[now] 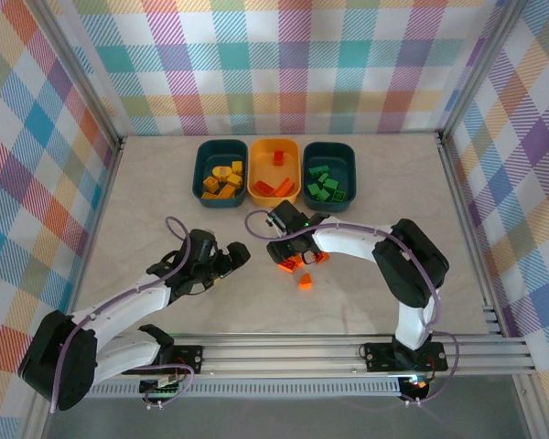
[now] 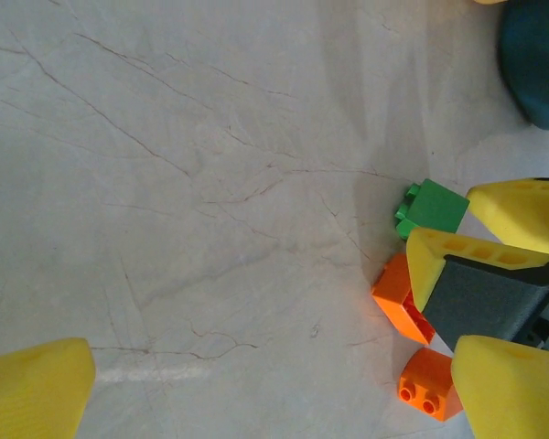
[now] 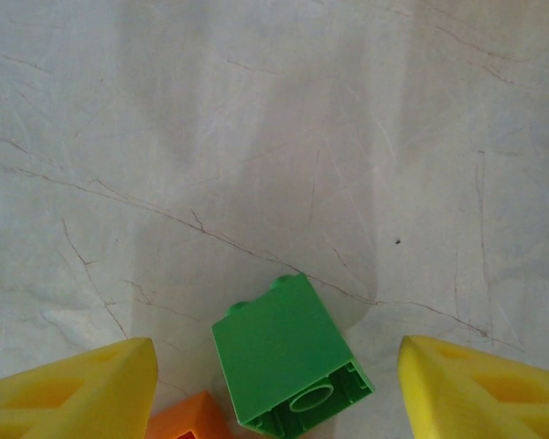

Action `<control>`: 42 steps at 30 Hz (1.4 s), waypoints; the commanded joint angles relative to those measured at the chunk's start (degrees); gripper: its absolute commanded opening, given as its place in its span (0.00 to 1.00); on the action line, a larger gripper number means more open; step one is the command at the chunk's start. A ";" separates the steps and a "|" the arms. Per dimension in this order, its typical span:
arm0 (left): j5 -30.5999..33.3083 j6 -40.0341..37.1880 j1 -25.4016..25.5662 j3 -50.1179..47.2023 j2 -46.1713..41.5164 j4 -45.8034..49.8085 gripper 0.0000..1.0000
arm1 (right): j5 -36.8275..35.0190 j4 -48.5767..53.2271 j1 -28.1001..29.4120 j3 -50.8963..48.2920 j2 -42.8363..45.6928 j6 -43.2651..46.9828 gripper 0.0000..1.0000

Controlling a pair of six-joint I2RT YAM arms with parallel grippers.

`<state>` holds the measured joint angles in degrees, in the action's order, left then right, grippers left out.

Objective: Sort the legos into containers by color

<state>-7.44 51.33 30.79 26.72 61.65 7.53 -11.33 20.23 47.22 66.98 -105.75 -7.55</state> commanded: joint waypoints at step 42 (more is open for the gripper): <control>12.70 -15.91 22.89 23.20 24.05 14.94 0.98 | 2.04 8.72 -25.34 32.86 -12.52 -10.00 0.55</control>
<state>-1.45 41.19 50.92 45.52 83.59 14.37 -10.07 22.57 21.12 95.26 -116.46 -16.25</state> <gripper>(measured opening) 0.984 0.473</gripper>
